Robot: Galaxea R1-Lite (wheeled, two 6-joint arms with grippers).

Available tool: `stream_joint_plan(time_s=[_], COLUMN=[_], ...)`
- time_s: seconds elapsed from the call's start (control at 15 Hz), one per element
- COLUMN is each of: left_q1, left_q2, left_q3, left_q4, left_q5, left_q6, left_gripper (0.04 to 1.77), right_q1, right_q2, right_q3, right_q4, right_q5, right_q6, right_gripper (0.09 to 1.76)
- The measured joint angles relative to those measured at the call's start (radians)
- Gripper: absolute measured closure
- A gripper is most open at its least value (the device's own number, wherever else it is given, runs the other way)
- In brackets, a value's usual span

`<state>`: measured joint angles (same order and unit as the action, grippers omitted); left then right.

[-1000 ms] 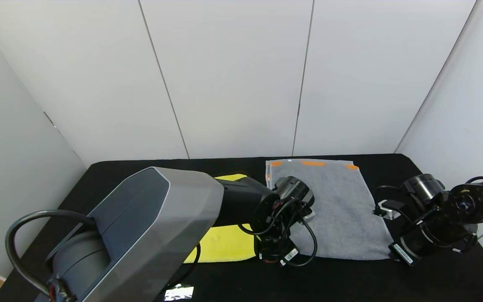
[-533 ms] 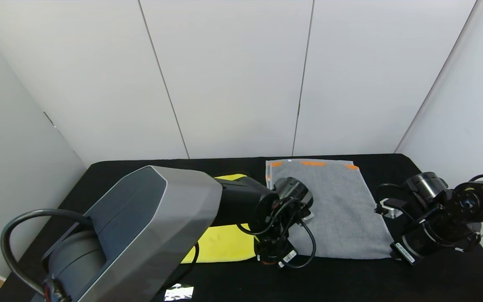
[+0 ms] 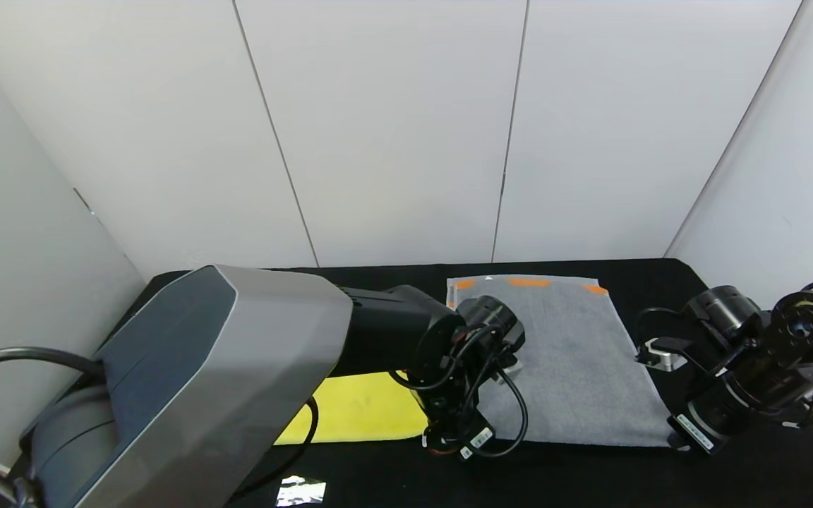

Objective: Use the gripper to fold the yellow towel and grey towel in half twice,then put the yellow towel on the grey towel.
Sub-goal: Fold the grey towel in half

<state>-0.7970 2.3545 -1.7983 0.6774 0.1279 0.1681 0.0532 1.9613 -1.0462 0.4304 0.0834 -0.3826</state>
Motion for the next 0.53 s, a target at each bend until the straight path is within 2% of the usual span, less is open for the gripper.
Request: stream_joint_plan(time_s=[0.33,0.53], left_q1=[-0.017,-0.043], left_q2=[-0.061,-0.104], left_q3=[0.088,0.151], left_q4=[0.019,0.018], left_q5=[-0.005,-0.001], left_q6=[-0.006,-0.046], left_gripper=[1.70,1.70], right_q1=[0.002,0.011], right_q2=[-0.048,-0.085], right_q3=[0.005,0.021], right_q4=[0.102,0.159], right_q5=[0.008,0.007], right_q6=[-0.002,-0.002], right_gripper=[1.72,1.72])
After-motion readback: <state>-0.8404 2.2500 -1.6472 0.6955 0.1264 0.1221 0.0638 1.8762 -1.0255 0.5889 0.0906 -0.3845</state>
